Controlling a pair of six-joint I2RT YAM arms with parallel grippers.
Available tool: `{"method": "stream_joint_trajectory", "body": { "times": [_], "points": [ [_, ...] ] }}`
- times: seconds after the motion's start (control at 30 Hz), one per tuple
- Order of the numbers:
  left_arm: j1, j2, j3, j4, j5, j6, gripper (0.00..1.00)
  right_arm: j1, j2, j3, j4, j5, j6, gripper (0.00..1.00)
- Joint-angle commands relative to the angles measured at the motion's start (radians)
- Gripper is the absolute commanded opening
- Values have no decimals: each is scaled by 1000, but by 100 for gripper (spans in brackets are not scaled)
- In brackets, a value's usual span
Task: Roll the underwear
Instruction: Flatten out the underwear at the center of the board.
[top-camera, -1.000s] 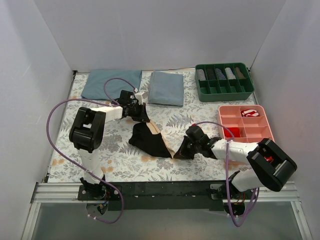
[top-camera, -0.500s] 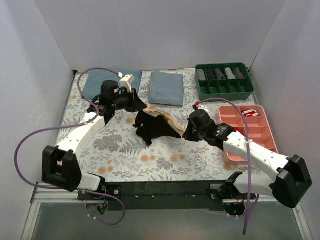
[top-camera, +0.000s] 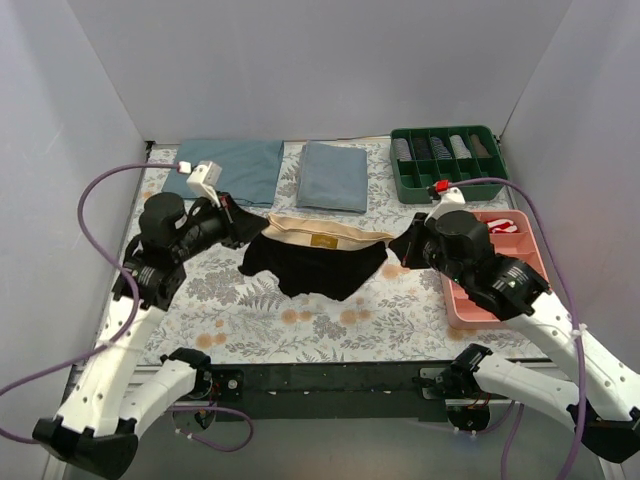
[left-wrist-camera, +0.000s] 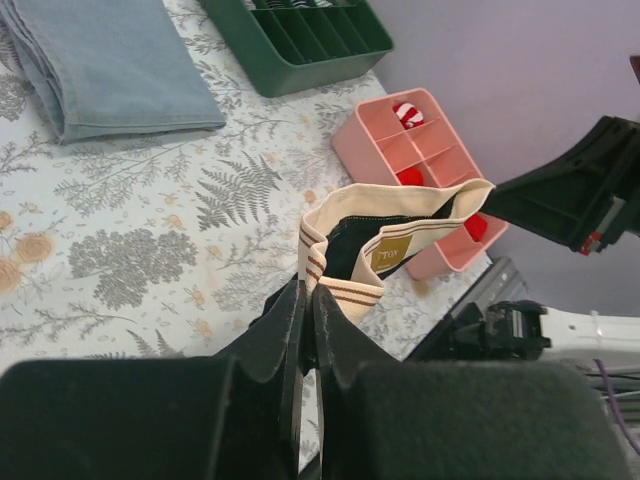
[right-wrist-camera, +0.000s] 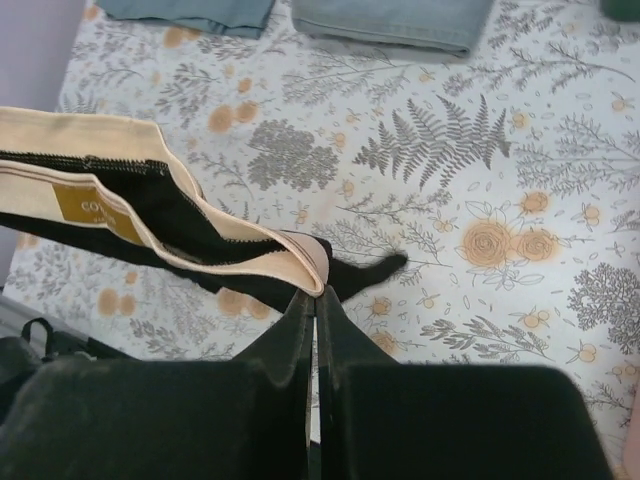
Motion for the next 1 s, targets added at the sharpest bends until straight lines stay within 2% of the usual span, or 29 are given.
{"method": "stream_joint_trajectory", "body": {
  "times": [0.0, 0.07, 0.1, 0.2, 0.27, 0.37, 0.5, 0.57, 0.67, 0.8, 0.97],
  "points": [
    [-7, -134, -6, -135, 3, -115, 0, -2, -31, 86, -12, -162, -83, 1],
    [-8, -173, 0, -211, 2, -144, 0, -2, -28, 108, -23, -242, -89, 1],
    [-8, -217, 5, -235, 2, -159, 0, -2, -25, 108, -24, -338, -91, 1],
    [-8, -273, 20, -359, 0, -210, 0, -2, -40, 97, -20, -446, -57, 1],
    [-8, -279, 29, -448, -9, -241, 0, -2, -52, 89, -28, -462, -32, 1],
    [-8, -258, -12, -482, -47, -254, 0, -3, -51, 91, -90, -365, 6, 1],
    [-8, -137, -106, -377, -108, -239, 0, -9, 96, 79, -139, -184, 9, 1],
    [-8, -24, -147, -326, -145, -233, 0, -43, 176, 71, -143, -158, 1, 1],
    [-7, 125, -192, -182, -206, -210, 0, -132, 361, 22, -75, -173, -48, 1],
    [5, 340, -163, -16, -249, -170, 0, -233, 490, -21, 119, -302, -98, 1],
    [15, 551, -81, 116, -269, -115, 0, -286, 665, 66, 189, -328, -156, 1]
  ]
}}
